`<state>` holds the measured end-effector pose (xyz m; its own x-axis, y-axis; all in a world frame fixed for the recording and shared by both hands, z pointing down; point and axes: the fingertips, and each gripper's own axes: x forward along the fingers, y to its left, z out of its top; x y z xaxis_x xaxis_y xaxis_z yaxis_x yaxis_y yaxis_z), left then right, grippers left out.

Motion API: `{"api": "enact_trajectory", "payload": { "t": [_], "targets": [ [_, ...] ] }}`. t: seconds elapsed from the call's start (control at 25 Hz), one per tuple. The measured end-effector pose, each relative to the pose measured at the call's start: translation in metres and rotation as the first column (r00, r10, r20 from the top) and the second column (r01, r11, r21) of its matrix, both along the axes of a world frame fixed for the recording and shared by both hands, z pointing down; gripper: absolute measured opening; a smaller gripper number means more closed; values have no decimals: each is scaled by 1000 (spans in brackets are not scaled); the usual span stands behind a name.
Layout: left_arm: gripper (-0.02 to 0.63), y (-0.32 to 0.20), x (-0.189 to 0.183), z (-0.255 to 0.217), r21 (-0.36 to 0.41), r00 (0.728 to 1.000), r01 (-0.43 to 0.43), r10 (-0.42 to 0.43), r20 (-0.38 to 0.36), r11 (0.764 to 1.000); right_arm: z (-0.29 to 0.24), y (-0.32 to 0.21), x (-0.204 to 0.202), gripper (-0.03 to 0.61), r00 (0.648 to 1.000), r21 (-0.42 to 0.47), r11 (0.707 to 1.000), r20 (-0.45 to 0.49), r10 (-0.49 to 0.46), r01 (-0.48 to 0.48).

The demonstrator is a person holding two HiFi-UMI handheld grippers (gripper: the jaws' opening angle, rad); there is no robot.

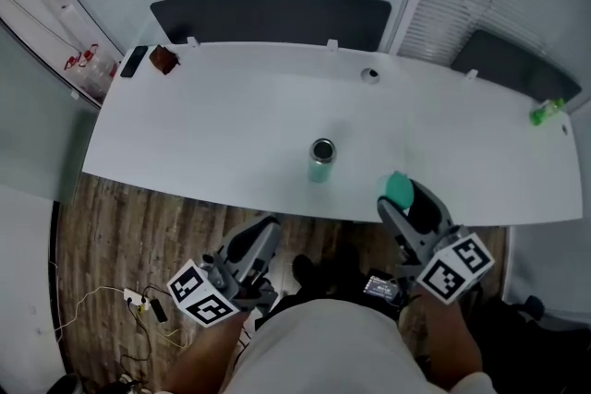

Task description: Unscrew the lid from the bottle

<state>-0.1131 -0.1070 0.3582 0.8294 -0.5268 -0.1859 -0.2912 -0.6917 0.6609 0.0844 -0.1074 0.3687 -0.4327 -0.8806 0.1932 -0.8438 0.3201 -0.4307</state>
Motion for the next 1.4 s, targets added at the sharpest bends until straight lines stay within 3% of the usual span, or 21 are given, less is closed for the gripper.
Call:
{"api": "enact_trajectory", "payload": {
  "t": [0.24, 0.6, 1.16, 1.4],
  "targets": [
    [26, 11, 1, 5, -6, 1000, -23, 23, -10, 1000, 5, 13, 0, 284, 1000, -5, 1000, 6, 17, -17],
    [26, 44, 6, 4, -1, 1000, -1, 1, -22, 1000, -4, 25, 2, 284, 999, 29, 999, 4, -38, 38],
    [28, 119, 97, 1, -21, 1000, 16, -17, -19, 1000, -13, 91, 65, 284, 992, 23, 992, 17, -122, 122],
    [28, 148, 117, 1, -19, 998, 63, -63, -6, 998, -13, 111, 82, 284, 986, 34, 986, 33, -165, 164]
  ]
}}
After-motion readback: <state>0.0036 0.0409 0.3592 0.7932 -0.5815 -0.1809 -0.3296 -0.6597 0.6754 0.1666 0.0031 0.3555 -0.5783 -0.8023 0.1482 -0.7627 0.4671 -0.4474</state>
